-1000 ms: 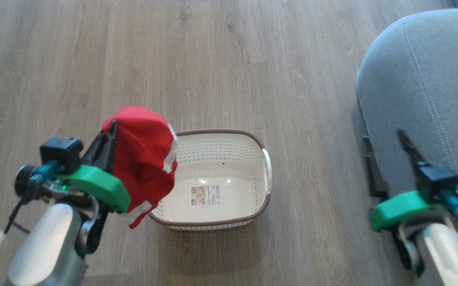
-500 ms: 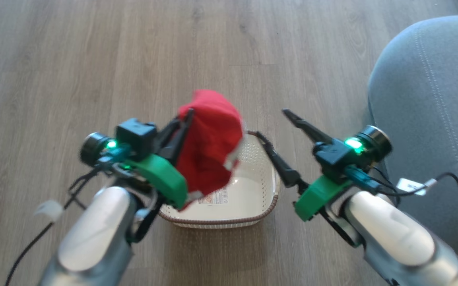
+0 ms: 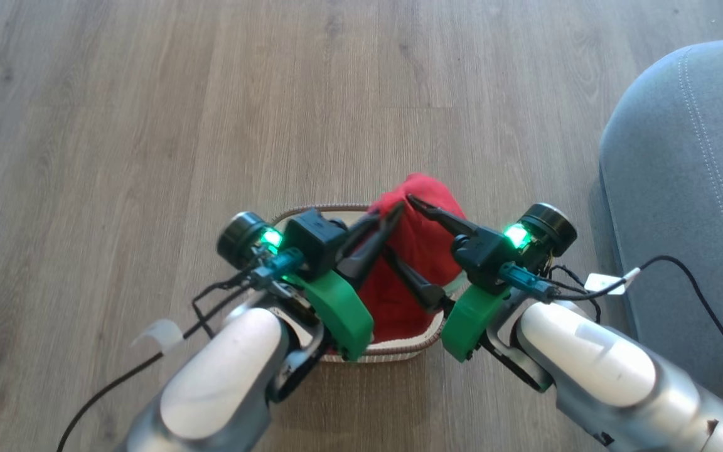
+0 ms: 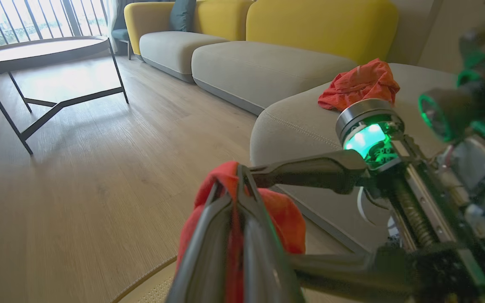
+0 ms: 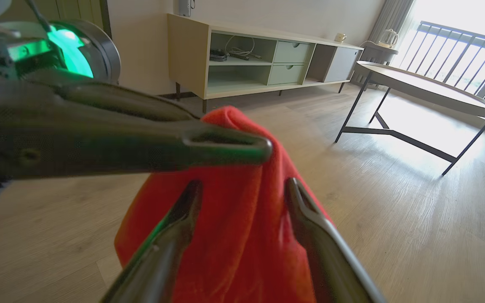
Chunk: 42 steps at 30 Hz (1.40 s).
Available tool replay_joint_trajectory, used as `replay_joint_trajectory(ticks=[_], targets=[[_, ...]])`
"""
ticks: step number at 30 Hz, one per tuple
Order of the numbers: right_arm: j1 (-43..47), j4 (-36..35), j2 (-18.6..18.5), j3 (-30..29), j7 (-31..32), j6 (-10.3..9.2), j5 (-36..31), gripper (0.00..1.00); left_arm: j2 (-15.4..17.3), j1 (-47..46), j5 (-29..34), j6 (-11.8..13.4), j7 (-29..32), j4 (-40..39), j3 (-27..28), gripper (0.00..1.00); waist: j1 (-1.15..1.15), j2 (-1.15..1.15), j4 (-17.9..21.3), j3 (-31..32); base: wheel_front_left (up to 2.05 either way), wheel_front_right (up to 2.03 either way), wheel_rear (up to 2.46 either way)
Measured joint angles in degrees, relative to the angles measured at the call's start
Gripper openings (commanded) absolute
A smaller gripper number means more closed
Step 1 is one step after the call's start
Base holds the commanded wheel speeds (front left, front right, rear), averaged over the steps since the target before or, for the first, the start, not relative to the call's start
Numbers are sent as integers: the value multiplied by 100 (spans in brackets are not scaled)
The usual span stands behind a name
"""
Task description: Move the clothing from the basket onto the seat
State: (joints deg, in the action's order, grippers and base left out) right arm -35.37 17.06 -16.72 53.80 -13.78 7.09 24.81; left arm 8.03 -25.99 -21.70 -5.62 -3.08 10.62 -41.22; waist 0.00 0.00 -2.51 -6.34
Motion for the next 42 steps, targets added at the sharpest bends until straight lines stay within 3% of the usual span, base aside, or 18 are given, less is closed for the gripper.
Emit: replay_joint_trajectory(ticks=[7, 8, 10, 14, 16, 18, 19, 20, 34, 42], targets=[[-108, 153, -10, 129, -44, 0, 208, 100, -26, 1, -9, -47, 56, -130, -189, 0, 0, 0, 2, 48, 0, 0, 0], [-108, 170, -18, 149, -44, 0, 243, 52, -26, 1, -30, -47, 57, -149, -215, 0, 0, 0, 8, 52, 0, 0, 0], [-108, 198, -25, 183, -44, 0, 328, 0, -25, 3, -64, -47, 59, -168, -236, 0, 0, 0, 25, 59, 0, 0, 0], [-108, 212, -59, 298, -45, 0, 533, 0, -21, 5, -65, -46, 101, -196, -237, 0, 0, 0, 66, 67, 0, 0, 0], [-109, 213, -88, 305, -45, 0, 595, 0, -16, 7, -65, -41, 100, -196, -236, 30, 0, 0, 92, 61, 0, 0, 0], [-110, 213, -131, 305, -45, 0, 654, 0, -12, 10, -65, -38, 99, -196, -237, 48, 0, 0, 117, 48, 0, 0, 0], [-111, 213, -154, 299, -45, 0, 655, 0, -8, 13, -65, -35, 94, -196, -236, 85, 0, 0, 132, 42, 0, 0, 0], [-112, 215, -171, 296, -45, 0, 671, 0, -2, 13, -65, -32, 81, -196, -235, 100, 0, 0, 150, 36, 0, 0, 0], [-49, 42, -548, -420, -45, 0, 700, 0, 56, 39, -107, 94, -113, -77, -231, 100, 0, 0, 749, -85, 0, 0, 0], [411, -271, -750, -1084, -45, 0, 565, 0, 44, 98, -103, 85, -129, -10, -455, 100, 0, 0, 1588, -175, 0, 0, 0]])
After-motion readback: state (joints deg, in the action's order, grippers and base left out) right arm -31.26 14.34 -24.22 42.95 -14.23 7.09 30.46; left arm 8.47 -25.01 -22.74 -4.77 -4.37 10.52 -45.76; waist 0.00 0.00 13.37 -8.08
